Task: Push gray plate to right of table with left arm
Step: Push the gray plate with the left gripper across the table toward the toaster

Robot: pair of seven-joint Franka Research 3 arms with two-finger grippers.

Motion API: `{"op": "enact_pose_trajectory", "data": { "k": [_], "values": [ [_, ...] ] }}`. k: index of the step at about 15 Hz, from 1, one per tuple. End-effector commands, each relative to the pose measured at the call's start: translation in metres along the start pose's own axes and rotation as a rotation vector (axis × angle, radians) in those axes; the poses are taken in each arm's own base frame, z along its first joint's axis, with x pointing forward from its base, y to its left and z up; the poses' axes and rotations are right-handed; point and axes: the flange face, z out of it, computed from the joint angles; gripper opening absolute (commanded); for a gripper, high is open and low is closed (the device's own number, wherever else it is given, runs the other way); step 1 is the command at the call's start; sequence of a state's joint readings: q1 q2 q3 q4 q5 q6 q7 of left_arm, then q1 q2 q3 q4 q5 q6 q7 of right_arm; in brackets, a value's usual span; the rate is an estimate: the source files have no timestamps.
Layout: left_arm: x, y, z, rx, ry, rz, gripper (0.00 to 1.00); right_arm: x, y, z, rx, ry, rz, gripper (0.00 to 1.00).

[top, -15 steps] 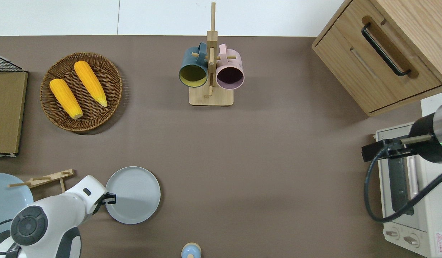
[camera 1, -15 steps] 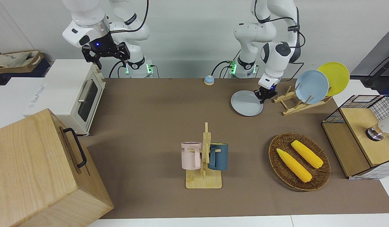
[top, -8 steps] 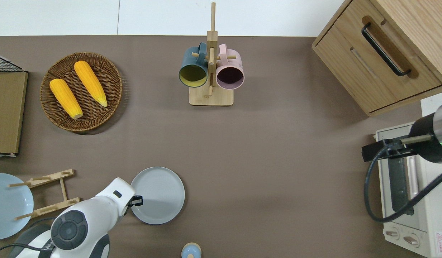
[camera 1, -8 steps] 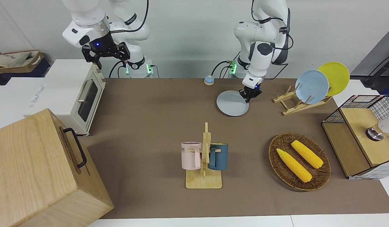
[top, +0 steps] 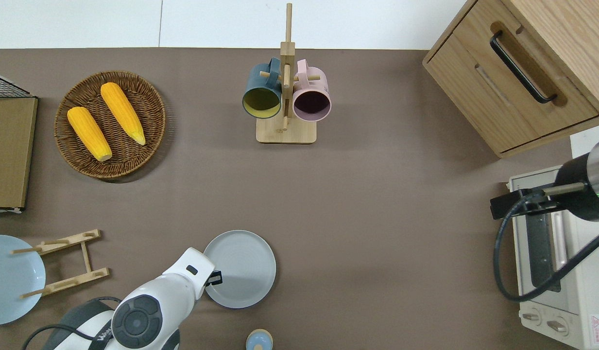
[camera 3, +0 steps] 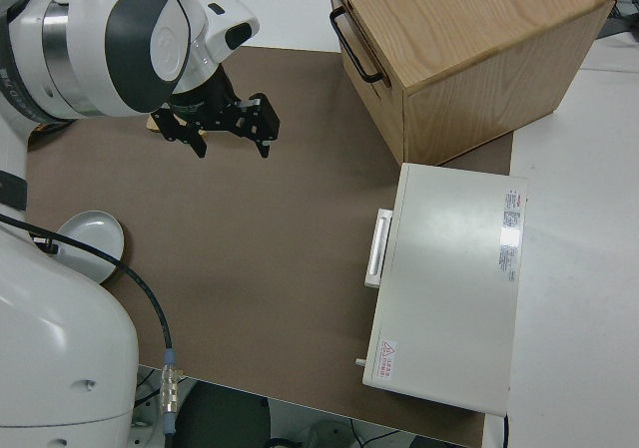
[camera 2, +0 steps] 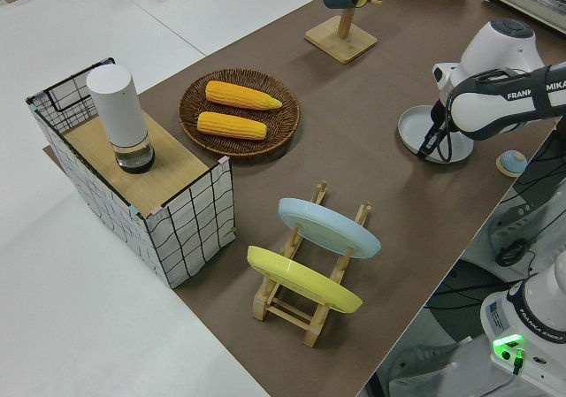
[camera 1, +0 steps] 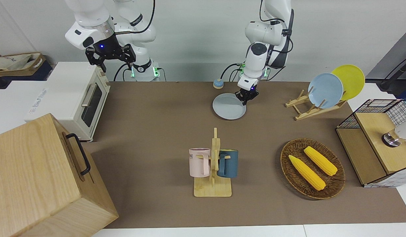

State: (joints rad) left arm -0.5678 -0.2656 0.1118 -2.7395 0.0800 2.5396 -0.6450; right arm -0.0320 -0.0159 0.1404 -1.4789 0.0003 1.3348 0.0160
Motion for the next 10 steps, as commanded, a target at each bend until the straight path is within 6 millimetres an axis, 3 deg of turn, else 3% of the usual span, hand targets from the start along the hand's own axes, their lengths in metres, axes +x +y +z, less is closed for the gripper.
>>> {"op": "enact_pose_trajectory", "data": {
  "k": [1,6,10],
  "values": [
    [-0.005,0.035,0.012,0.016,-0.012,-0.020,0.00,-0.003,0.001,-0.004,0.004,-0.004,0.015,0.983],
    [-0.007,0.081,0.009,-0.012,-0.014,-0.054,0.00,-0.003,0.001,-0.004,0.004,-0.004,0.015,0.983],
    [-0.012,0.136,0.017,-0.019,-0.023,-0.084,0.00,-0.003,0.001,-0.004,0.004,-0.004,0.015,0.983]
  ]
}}
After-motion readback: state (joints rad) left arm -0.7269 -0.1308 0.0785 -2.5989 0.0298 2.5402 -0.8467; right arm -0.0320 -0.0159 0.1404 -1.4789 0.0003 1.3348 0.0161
